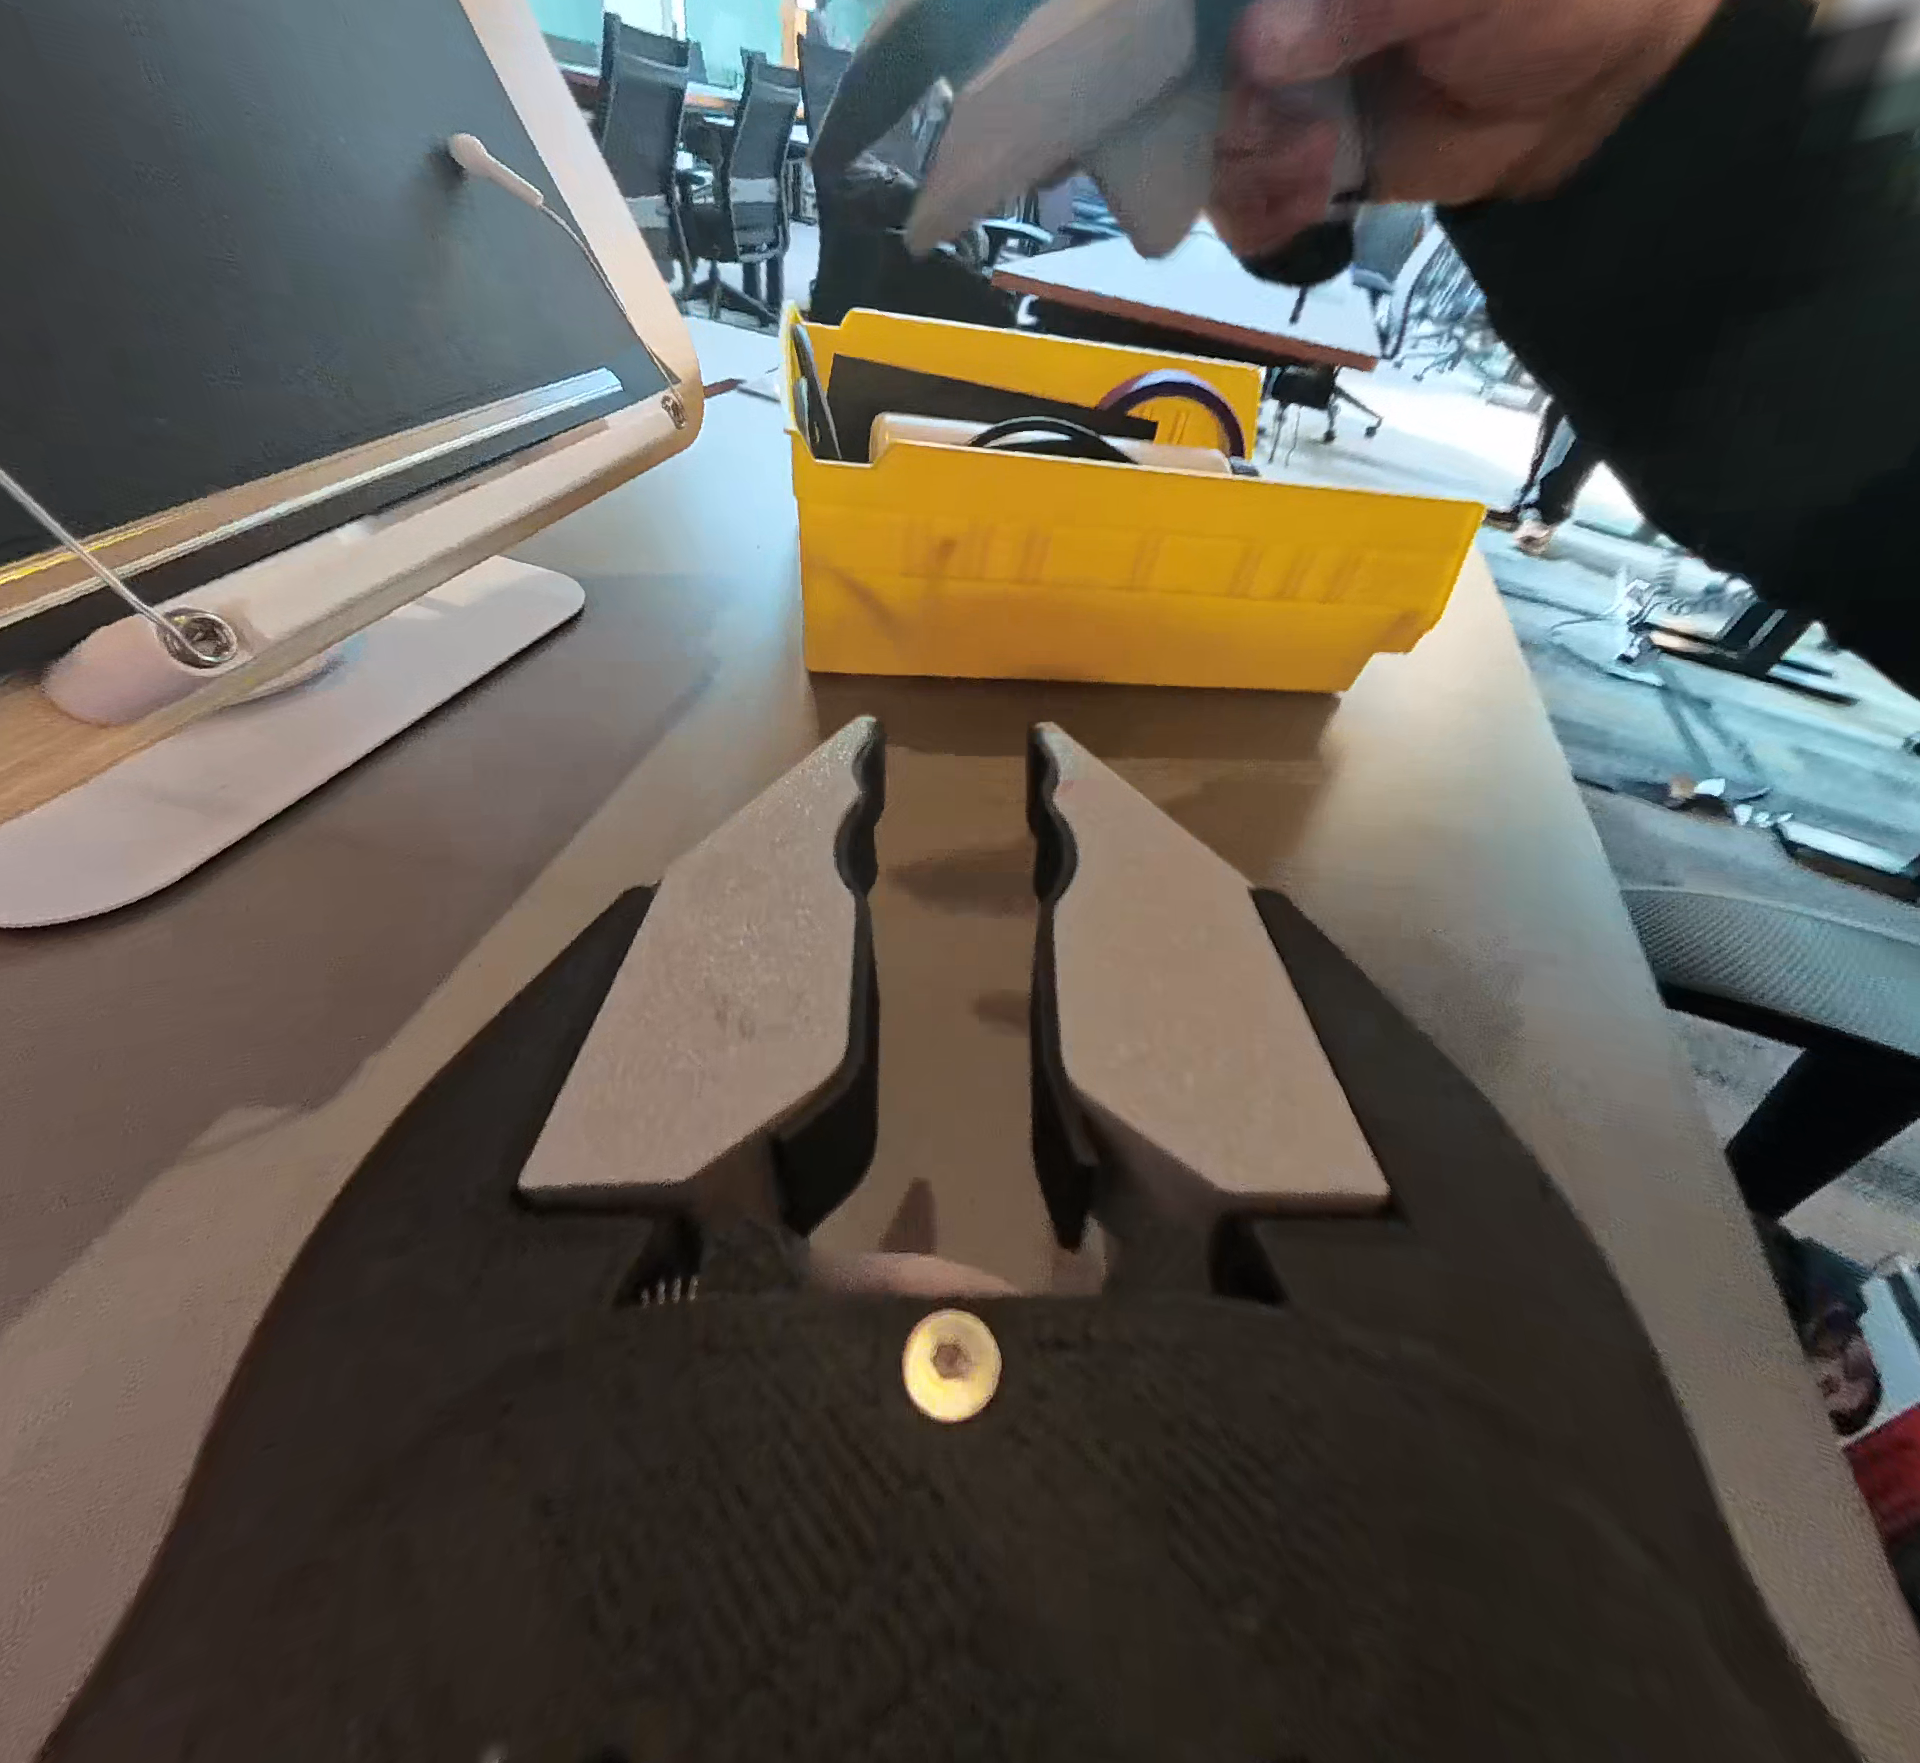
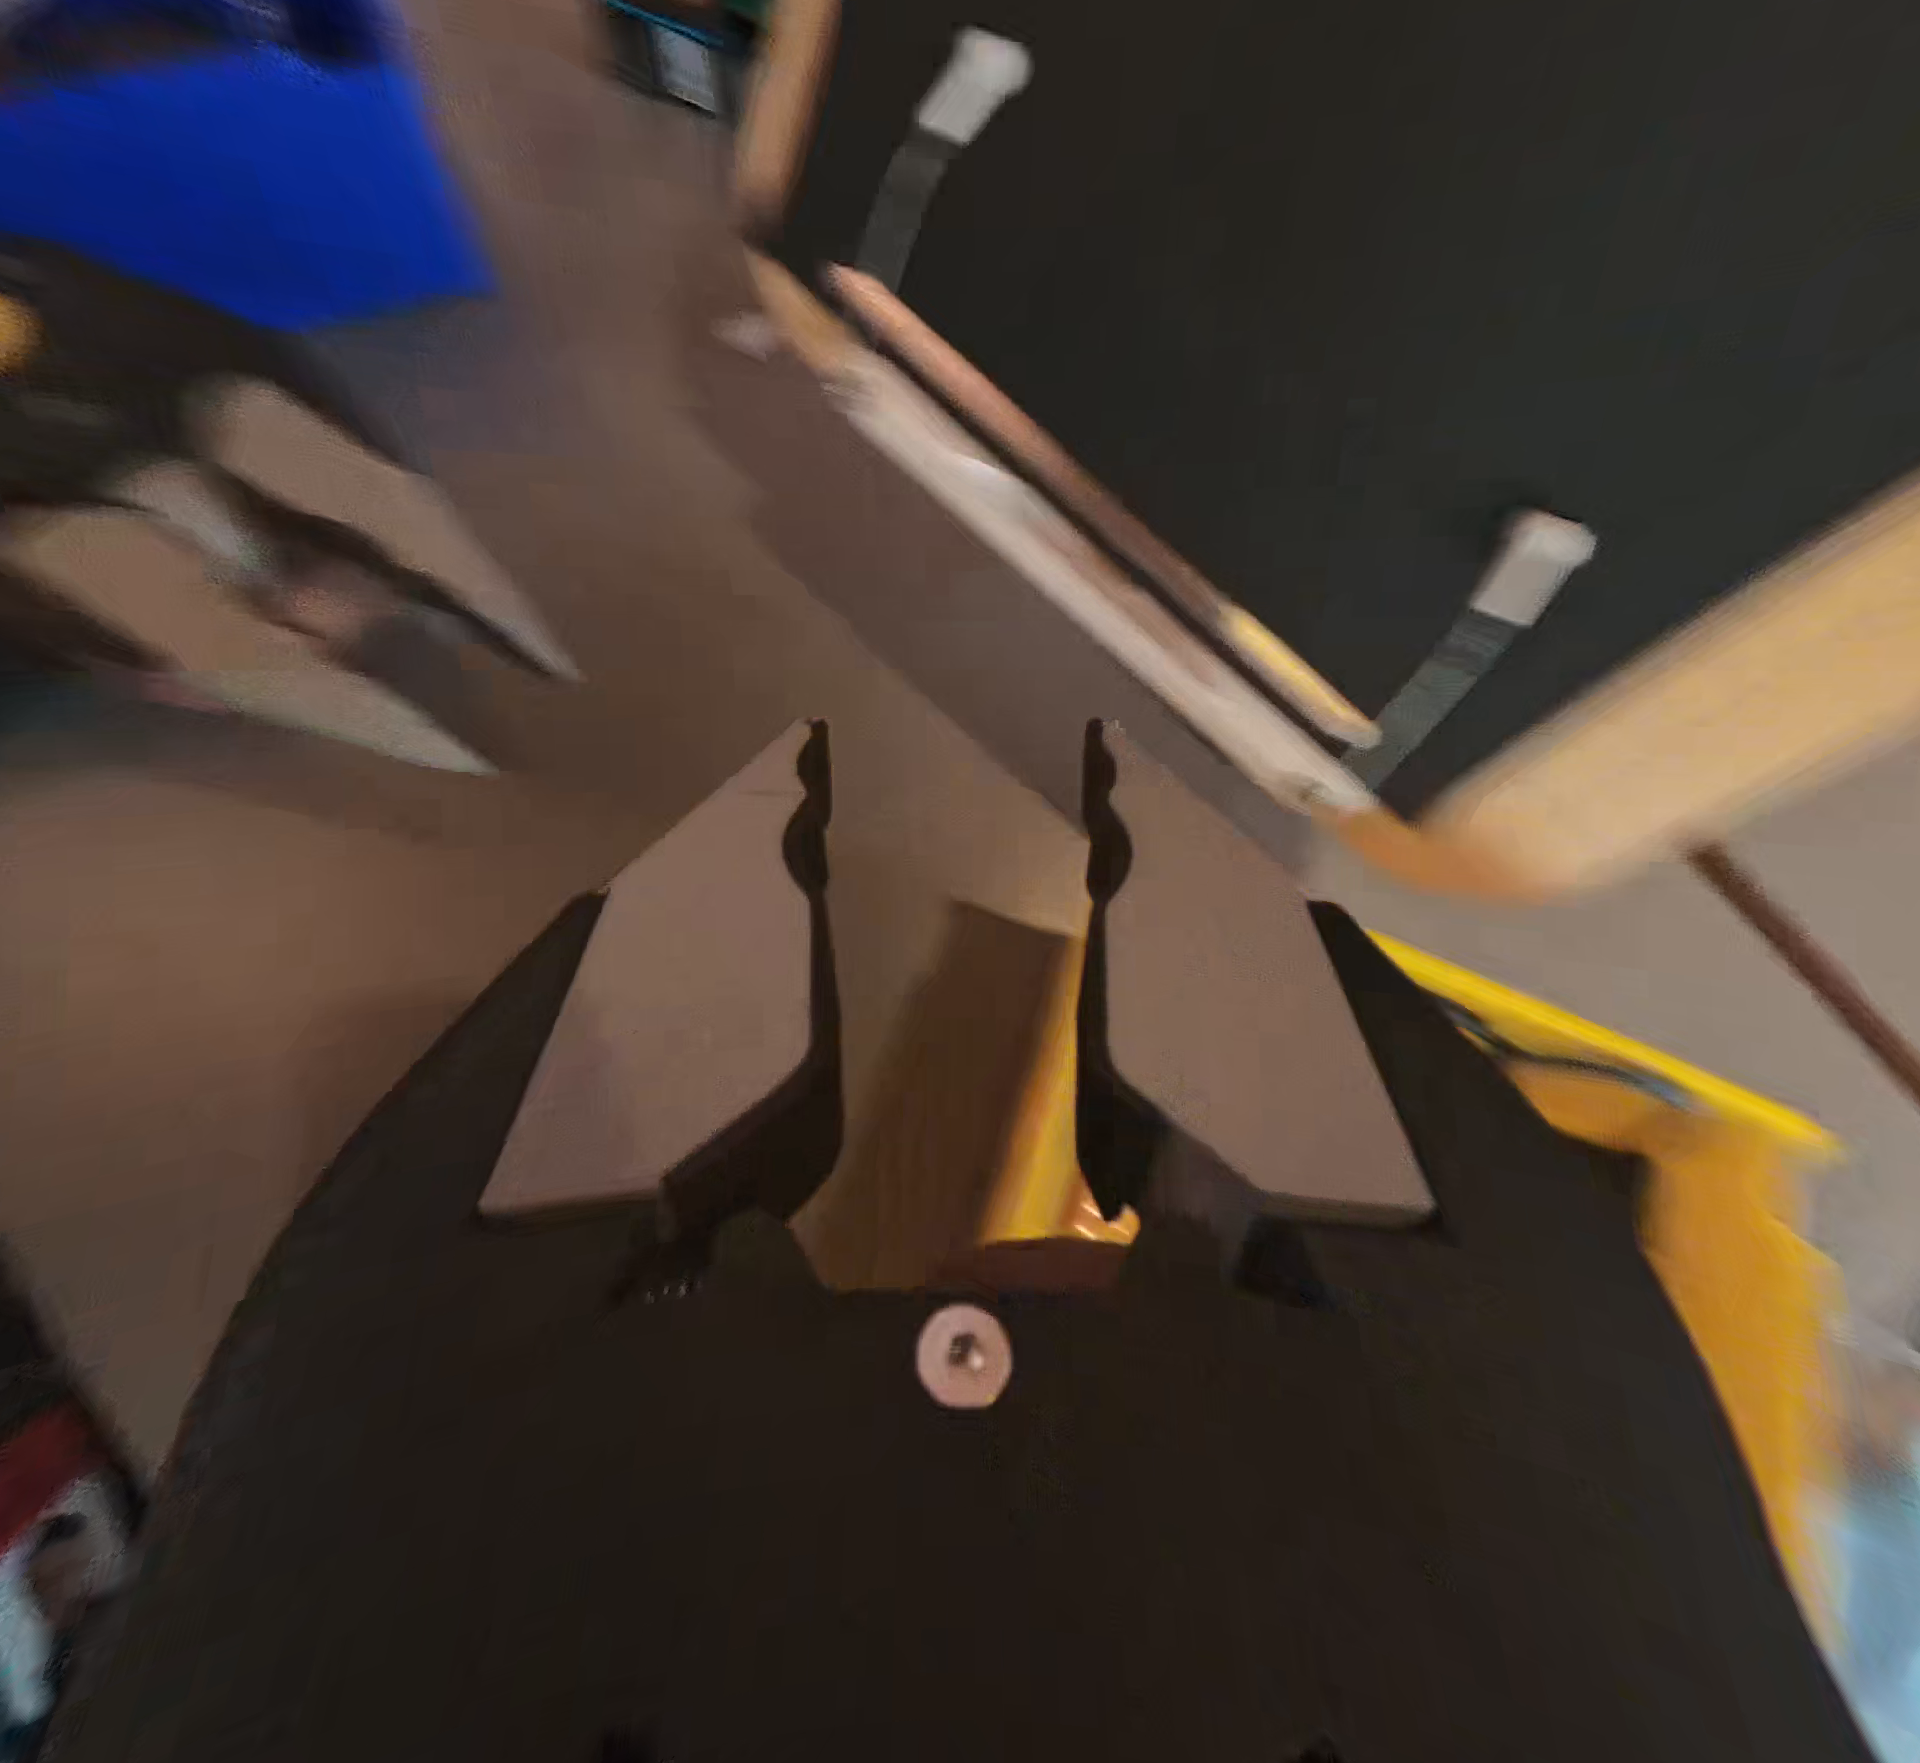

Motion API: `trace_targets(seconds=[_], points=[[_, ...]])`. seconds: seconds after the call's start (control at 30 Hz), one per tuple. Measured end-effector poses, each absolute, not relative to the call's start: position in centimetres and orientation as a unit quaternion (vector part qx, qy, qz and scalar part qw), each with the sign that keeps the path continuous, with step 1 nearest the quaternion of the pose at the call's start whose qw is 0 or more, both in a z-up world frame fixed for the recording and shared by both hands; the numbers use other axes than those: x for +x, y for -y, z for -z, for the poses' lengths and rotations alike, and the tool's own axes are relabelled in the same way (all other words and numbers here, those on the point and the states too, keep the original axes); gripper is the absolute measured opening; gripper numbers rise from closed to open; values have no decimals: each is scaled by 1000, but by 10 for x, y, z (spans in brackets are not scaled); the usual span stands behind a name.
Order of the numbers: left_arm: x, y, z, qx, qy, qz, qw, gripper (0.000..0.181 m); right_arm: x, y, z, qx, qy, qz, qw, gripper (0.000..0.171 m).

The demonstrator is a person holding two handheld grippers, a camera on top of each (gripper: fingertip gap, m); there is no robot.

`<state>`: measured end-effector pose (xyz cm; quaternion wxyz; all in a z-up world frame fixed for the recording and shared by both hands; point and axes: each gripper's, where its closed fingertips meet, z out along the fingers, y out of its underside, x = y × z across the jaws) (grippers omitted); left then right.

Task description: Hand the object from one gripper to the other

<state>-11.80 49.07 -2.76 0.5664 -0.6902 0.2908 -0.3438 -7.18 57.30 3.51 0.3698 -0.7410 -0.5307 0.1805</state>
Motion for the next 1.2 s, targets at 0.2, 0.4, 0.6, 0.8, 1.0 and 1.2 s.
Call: trace_targets(seconds=[0.2,0.4,0.6,0.8,1.0,1.2], points=[[-125,-499,43,-724,-292,300,548,44,-150,-537,38,-710,531,-239,397,43],[-135,-508,71,-772,-282,264,505,40,-153,-578,56,-698,470,-245,482,52],[-131,-509,70,-762,-307,226,524,38,-133,-603,82,-717,457,-214,481,60],[-130,-505,74,-766,-313,215,519,39,-133,-602,87,-718,461,-210,478,62],[-134,-480,72,-774,-281,187,535,40,-135,-600,90,-716,472,-198,474,69],[-158,-417,60,-790,-244,173,535,29,-135,-600,92,-719,472,-202,468,69]])
